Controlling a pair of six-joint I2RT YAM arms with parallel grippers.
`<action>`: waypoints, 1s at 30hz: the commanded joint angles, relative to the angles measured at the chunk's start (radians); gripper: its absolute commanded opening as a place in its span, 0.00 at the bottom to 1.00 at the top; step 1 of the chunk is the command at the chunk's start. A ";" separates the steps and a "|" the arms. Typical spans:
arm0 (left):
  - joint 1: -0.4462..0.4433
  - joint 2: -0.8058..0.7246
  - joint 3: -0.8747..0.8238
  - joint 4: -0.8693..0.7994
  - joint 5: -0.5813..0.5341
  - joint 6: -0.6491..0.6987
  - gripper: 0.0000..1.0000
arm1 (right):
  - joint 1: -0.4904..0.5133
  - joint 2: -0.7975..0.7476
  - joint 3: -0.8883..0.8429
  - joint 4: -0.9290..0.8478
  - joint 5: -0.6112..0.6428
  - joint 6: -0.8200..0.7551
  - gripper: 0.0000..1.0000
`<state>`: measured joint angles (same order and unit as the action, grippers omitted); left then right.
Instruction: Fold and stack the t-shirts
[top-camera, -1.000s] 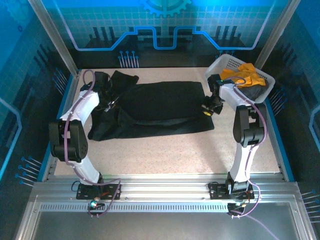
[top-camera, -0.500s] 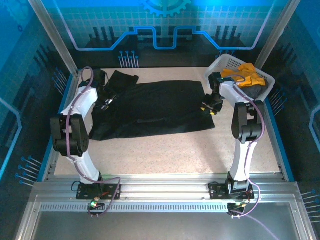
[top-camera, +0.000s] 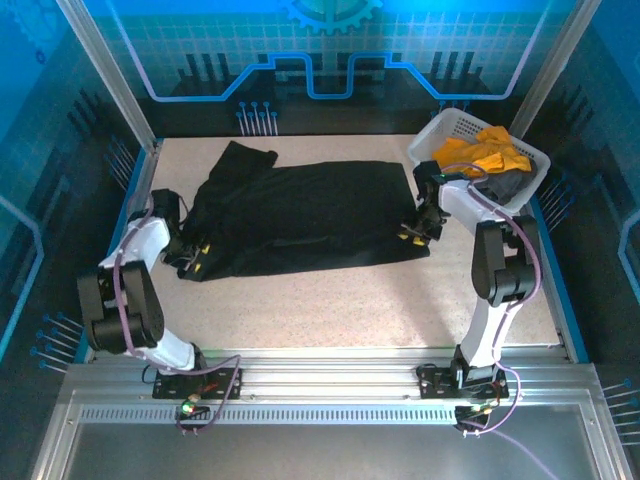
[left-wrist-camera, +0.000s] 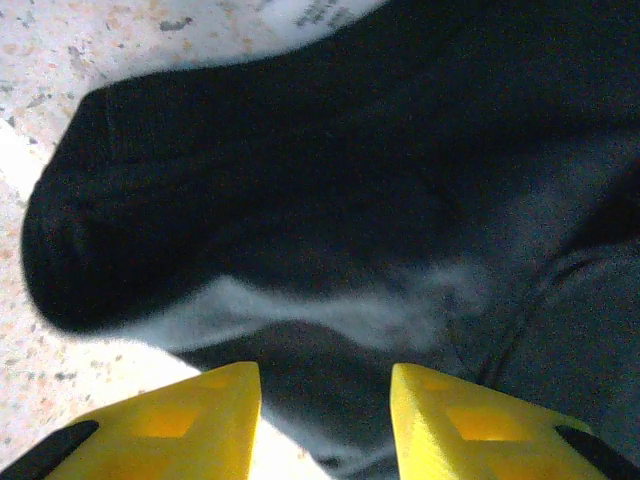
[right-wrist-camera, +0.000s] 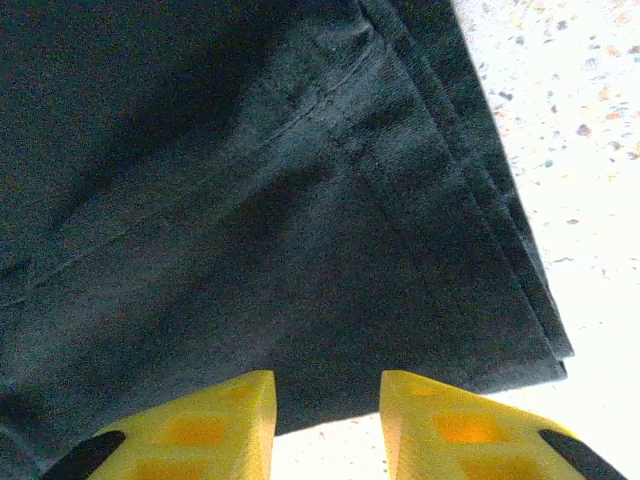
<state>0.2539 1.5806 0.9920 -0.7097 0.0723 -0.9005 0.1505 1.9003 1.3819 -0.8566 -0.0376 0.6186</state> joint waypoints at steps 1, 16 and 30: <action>0.015 0.100 0.014 0.010 0.042 -0.043 0.36 | -0.006 0.072 0.023 -0.026 -0.001 -0.037 0.32; 0.104 0.122 -0.074 -0.013 -0.027 -0.059 0.29 | -0.064 0.138 0.011 -0.153 0.036 -0.044 0.34; -0.080 -0.170 -0.323 -0.028 -0.032 -0.217 0.31 | -0.197 -0.179 -0.353 -0.095 0.048 0.052 0.35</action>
<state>0.1848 1.4548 0.7193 -0.6762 0.0917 -1.0527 -0.0288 1.7790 1.0668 -0.9474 -0.0154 0.6369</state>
